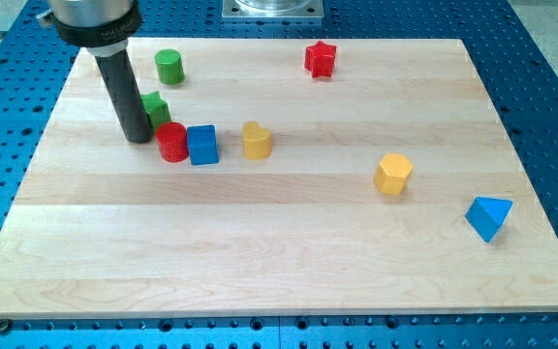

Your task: Place the hexagon above the heart

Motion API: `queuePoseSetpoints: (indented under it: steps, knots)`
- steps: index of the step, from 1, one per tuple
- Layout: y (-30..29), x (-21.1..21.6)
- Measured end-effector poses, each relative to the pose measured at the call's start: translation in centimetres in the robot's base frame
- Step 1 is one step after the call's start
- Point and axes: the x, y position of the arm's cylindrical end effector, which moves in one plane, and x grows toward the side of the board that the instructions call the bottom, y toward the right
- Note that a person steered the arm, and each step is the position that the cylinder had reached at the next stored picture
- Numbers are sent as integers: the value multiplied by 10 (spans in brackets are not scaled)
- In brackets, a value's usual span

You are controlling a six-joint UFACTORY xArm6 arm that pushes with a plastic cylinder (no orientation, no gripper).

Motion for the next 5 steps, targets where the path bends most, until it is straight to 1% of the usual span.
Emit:
queuePoseSetpoints:
  steps: [1,2,3,4,5]
  knots:
    - [-15,100]
    - [85,204]
    - [253,225]
    - [392,225]
    - [484,209]
